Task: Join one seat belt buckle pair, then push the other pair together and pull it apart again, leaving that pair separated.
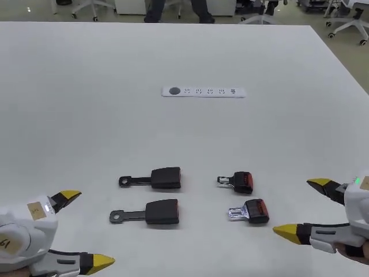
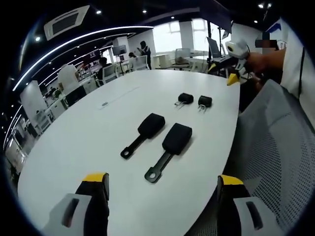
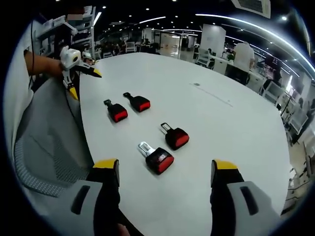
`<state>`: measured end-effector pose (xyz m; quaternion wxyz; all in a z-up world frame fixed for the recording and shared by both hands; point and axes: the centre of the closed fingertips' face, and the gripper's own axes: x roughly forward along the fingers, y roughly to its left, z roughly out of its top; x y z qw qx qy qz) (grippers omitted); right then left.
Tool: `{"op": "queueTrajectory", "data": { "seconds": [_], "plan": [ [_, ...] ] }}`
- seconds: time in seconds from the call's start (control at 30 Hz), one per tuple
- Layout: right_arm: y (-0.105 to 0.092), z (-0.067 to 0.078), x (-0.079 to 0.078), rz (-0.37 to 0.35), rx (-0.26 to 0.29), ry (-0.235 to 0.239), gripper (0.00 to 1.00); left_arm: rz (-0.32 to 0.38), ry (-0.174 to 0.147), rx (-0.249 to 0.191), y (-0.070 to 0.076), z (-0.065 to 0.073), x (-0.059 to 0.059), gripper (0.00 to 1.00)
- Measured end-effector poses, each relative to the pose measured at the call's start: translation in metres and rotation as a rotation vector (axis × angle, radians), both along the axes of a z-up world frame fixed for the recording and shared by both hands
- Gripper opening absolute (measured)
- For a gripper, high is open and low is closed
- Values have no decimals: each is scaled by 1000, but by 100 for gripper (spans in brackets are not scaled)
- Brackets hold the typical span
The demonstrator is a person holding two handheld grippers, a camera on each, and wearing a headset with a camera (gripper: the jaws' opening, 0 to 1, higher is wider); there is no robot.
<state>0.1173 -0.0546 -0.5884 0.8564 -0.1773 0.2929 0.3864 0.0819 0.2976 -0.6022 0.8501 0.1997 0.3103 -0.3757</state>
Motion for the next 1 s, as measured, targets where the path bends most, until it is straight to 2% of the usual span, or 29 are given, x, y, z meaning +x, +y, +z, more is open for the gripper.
{"op": "queueTrajectory", "data": {
  "seconds": [0.1,0.23,0.3,0.4,0.5,0.6,0.73,0.83,0.93,1.0],
  "plan": [
    [2,-3,-1,40,-23,-2,69,-10,8,3,3,3,2,92],
    [7,-5,-1,83,-41,-5,67,-50,13,9,-11,3,8,89],
    [9,-6,0,97,-46,-5,66,-67,30,2,-20,2,8,88],
    [14,-4,1,126,-29,-15,63,-101,43,19,-22,-5,9,88],
    [15,-10,6,154,-46,-16,60,-122,53,16,-30,-8,14,84],
    [17,-16,8,179,-63,-1,59,-143,64,0,-38,-9,21,80],
    [23,-20,10,224,-76,8,56,-173,76,13,-42,-17,27,77],
    [27,-30,12,260,-98,22,54,-203,72,20,-58,-20,34,74],
    [29,-40,11,303,-124,50,51,-231,90,29,-66,-26,37,72],
    [31,-41,12,314,-133,57,48,-246,98,40,-71,-31,38,72]
  ]
}}
